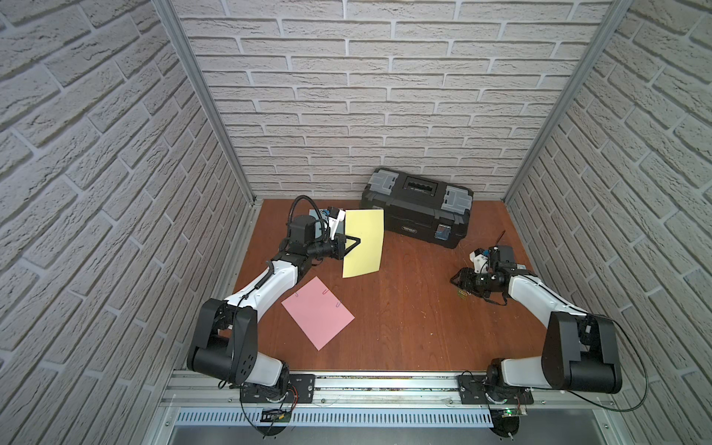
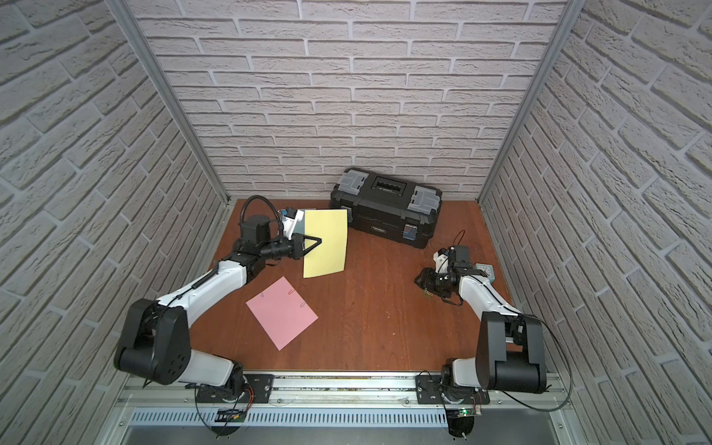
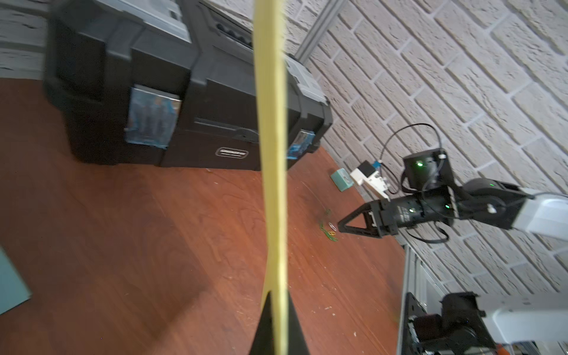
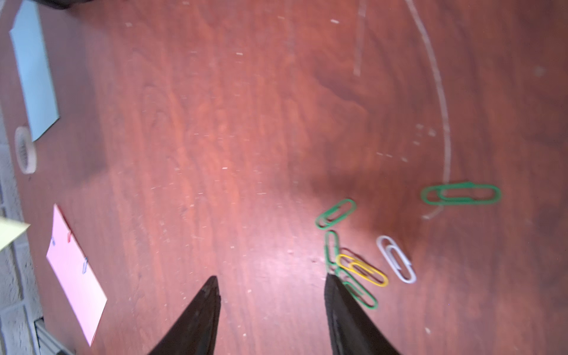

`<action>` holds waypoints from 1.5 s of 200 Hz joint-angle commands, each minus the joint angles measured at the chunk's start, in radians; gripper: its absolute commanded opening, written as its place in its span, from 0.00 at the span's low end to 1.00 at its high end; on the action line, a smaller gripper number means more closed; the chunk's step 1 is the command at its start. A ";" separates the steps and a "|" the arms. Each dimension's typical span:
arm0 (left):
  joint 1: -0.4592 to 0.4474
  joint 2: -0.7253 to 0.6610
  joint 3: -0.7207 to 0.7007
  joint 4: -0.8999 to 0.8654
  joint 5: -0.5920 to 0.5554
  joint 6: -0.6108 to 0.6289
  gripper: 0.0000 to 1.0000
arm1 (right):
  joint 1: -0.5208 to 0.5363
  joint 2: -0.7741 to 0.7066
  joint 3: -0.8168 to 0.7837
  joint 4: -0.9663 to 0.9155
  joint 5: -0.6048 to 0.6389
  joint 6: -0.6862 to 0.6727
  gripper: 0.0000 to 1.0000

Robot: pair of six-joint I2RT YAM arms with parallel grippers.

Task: Unclip the paperclips from the documents
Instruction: Place the paper clip at the center of the board, then place the document at the document.

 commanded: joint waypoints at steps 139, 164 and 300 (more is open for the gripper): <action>0.233 0.500 0.511 -0.439 -0.147 0.091 0.00 | 0.149 -0.069 0.087 -0.006 -0.059 0.007 0.60; 0.244 0.614 0.648 -0.543 -0.180 0.122 0.00 | 0.154 -0.069 0.090 -0.007 -0.064 0.009 0.60; 0.245 0.860 0.981 -0.829 -0.406 0.218 0.21 | 0.186 -0.027 0.138 -0.018 -0.073 0.008 0.61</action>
